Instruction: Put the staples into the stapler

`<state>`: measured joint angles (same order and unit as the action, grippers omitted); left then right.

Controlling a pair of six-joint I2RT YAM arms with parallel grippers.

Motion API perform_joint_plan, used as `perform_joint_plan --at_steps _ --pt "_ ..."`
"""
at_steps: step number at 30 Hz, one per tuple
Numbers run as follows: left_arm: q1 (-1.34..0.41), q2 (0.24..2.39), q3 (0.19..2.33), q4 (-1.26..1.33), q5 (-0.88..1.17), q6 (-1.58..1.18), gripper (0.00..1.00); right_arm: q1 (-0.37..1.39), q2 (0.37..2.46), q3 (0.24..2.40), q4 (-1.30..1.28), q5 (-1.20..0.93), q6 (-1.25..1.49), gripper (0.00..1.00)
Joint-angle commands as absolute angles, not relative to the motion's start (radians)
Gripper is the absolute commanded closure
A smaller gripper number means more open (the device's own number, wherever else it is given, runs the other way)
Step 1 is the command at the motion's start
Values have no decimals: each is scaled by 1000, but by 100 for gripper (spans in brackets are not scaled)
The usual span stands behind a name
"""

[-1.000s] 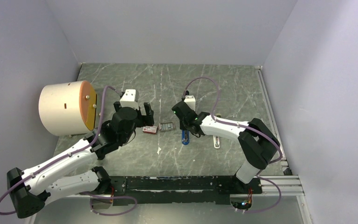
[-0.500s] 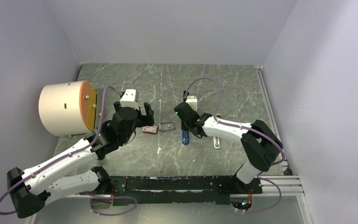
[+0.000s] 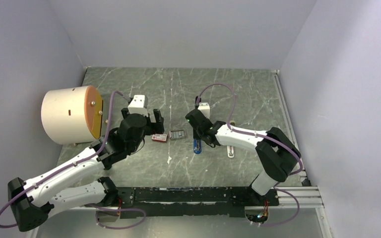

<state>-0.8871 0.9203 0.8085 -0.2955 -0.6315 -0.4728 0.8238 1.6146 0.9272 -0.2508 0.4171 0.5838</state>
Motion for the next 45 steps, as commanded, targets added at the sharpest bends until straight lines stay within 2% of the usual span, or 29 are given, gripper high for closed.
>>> perform_joint_plan --at_steps 1,16,45 --pt "-882 924 806 -278 -642 -486 3 819 1626 919 -215 416 582 83" --pt "-882 925 809 -276 -641 -483 3 819 1571 923 -221 442 606 83" --pt "-882 934 808 -281 -638 -487 3 820 1627 918 -239 451 623 86"
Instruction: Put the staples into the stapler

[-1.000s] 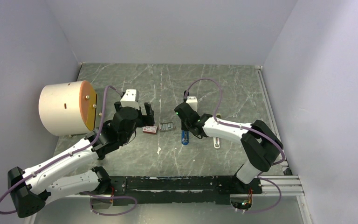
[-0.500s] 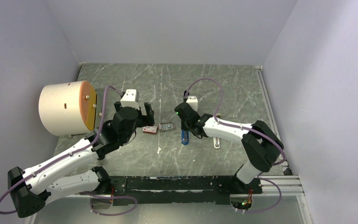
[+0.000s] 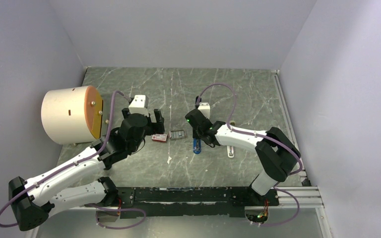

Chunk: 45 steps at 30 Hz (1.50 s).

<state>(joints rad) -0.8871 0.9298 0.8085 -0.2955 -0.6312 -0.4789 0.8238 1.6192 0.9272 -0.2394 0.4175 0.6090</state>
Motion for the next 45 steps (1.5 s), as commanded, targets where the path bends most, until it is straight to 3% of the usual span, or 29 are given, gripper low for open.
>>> perform_joint_plan --at_steps 1,28,45 --pt "-881 934 808 -281 -639 -487 3 821 1626 918 -239 452 624 86" --pt "-882 933 808 -286 -640 -487 3 820 1641 913 -235 434 629 84" --pt "-881 936 811 -283 -641 -485 3 820 1604 950 -254 426 622 69"
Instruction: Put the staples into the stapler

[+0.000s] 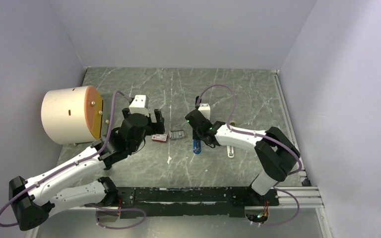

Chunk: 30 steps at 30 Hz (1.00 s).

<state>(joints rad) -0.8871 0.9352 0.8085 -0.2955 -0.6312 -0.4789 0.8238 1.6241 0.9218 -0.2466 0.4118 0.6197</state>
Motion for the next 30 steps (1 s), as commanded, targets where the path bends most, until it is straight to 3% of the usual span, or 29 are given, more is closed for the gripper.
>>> perform_joint_plan --at_steps 1,17,25,30 --pt "-881 936 811 -282 -641 -485 3 820 1600 954 -255 427 621 69" --pt "-881 924 810 -288 -635 -492 3 786 1553 1047 -304 446 597 64" --pt "-881 924 805 -300 -571 -554 3 724 1563 1135 -360 437 571 36" --pt "-882 922 759 -285 -481 -643 3 691 1638 1249 -399 450 517 28"
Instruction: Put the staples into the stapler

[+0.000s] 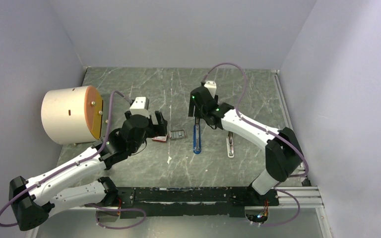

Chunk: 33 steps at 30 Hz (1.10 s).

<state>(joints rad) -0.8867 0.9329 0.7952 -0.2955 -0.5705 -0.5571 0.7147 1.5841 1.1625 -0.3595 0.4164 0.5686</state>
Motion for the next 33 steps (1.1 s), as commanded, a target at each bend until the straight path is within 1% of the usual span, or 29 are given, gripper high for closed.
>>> perform_joint_plan --at_steps 1,9,16,21,24,27,28,29,31,33 --pt "-882 924 750 -281 -464 -658 3 681 1657 1271 -402 451 508 27" --pt "-879 951 698 -246 -338 -772 3 615 1790 1417 -384 430 443 29" --pt "-879 954 667 -236 -328 -786 3 598 1769 1389 -346 376 418 34" --pt "-876 972 660 -222 -318 -792 3 596 1774 1425 -386 338 400 36" --pt "-874 978 652 -219 -318 -803 7 608 1743 1409 -381 310 399 40" --pt "-871 984 652 -232 -337 -819 12 644 1696 1378 -367 338 400 45" --pt "-871 986 653 -243 -349 -826 14 658 1687 1372 -368 345 399 50" --pt "-869 986 656 -256 -360 -833 15 674 1683 1369 -373 352 399 57" --pt "-866 983 658 -271 -389 -842 18 705 1683 1372 -399 377 399 65" --pt "-865 977 659 -280 -406 -847 20 733 1693 1373 -417 371 397 67"
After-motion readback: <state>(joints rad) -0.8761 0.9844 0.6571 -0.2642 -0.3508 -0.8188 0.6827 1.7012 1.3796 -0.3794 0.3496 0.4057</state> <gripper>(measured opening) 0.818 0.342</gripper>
